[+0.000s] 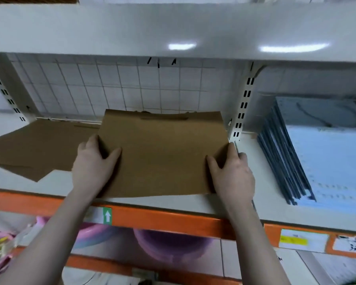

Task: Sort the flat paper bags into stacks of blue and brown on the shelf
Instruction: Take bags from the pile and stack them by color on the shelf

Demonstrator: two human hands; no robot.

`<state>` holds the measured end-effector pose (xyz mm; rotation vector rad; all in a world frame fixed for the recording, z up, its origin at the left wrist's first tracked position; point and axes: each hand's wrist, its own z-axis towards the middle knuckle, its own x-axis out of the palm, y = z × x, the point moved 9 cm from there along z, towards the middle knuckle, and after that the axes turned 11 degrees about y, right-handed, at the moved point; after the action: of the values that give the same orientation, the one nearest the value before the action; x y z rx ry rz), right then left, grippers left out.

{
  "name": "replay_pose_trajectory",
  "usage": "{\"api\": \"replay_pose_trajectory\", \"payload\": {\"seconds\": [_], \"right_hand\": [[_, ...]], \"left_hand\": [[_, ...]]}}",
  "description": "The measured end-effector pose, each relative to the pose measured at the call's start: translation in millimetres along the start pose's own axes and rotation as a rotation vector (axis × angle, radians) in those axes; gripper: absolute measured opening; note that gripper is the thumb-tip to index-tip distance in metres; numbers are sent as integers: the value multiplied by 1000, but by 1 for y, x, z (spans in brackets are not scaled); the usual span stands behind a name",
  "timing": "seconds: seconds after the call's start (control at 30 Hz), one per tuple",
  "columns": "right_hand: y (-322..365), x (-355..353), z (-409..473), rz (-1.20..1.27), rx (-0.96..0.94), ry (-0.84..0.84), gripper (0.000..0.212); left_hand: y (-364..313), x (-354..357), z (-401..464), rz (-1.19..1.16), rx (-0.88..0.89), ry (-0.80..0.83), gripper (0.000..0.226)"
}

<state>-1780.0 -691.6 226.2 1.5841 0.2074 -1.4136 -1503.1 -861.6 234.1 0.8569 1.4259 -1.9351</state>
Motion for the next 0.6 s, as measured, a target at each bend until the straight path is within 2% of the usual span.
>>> {"api": "replay_pose_trajectory", "payload": {"seconds": [0.1,0.23,0.37,0.47,0.6], "right_hand": [[-16,-23,-21,-35,16,-22,58],[-45,-52,-61,-51,41,-62,58],[-83,-72,-116,-80,77,-73,59],[-113,-89,-153,-107,106,-65,54],[-154,-125,-186,-94,127,-94,49]], "left_hand": [[-17,2,-29,43,3,9,66],[-39,4,-76,60,45,18,61],[-47,12,-142,34,44,71,64],[-56,18,-188,6,41,101,55],[-93,26,-232,-35,104,146,59]]}}
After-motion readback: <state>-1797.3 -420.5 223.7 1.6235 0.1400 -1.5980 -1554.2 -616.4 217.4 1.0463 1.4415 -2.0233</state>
